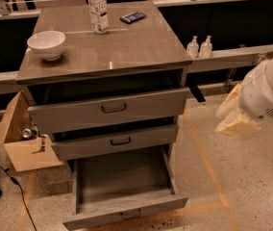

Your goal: Close bottom drawer

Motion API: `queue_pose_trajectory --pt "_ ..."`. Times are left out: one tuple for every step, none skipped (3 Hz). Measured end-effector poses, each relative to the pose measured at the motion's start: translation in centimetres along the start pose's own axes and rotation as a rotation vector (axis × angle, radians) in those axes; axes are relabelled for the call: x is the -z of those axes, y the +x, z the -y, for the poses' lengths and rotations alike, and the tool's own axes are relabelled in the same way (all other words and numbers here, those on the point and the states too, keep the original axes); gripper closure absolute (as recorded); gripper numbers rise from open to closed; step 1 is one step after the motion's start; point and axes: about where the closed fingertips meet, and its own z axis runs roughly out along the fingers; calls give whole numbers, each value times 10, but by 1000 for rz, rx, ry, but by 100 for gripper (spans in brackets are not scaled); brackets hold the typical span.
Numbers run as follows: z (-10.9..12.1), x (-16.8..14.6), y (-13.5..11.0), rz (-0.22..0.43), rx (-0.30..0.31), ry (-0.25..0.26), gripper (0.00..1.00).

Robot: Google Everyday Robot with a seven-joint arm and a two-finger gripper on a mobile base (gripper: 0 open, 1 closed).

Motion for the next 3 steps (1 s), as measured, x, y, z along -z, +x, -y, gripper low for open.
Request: queue_pose_trajectory --pt "-32 -68 6 18 91 -13 87" --pt "-85 -158 11 6 217 -25 100" --pt "-85 -157 11 6 214 -24 100"
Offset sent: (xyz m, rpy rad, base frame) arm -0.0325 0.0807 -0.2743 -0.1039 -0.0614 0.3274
